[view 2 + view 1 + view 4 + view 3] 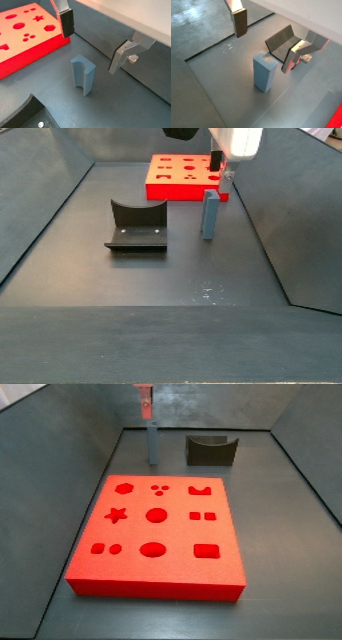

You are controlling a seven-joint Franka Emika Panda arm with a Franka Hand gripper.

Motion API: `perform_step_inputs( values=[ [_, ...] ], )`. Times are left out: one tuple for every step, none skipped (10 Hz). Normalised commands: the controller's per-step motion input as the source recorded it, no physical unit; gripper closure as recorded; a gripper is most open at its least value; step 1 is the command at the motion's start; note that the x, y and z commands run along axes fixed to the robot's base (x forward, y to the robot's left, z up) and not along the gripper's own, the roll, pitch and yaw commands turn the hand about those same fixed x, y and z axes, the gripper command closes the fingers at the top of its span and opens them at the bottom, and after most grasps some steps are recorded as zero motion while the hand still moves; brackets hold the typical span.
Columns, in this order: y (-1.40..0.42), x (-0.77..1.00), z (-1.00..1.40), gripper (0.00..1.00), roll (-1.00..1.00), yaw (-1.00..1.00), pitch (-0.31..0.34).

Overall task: Pick up the arch object. Move up. Rotate the arch object. Move to above the board. Insert the arch object.
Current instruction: Rotate the arch object, then move to above the board.

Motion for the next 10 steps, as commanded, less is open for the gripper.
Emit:
perform_step_inputs(
  values=[
    [0.0, 0.01, -1.0, 0.0, 0.01, -0.13, 0.003],
    [0.01, 0.01, -1.0, 0.0, 0.02, -0.09, -0.017],
    [0.01, 0.02, -1.0, 0.0, 0.02, -0.07, -0.024],
    [0.02, 0.02, -0.9, 0.0, 0.03, -0.06, -0.031],
    [0.02, 0.02, -0.75, 0.0, 0.03, -0.05, -0.034],
    [0.02, 0.02, -0.56, 0.0, 0.04, -0.04, -0.036],
    [0.02, 0.02, -0.47, 0.0, 0.04, -0.04, -0.036],
    [0.02, 0.03, -0.24, 0.0, 0.06, -0.03, -0.027],
    [0.0, 0.0, 0.0, 1.0, 0.06, -0.03, -0.024],
    [0.04, -0.06, 1.0, 1.0, -0.06, -0.1, -0.195]
  ],
)
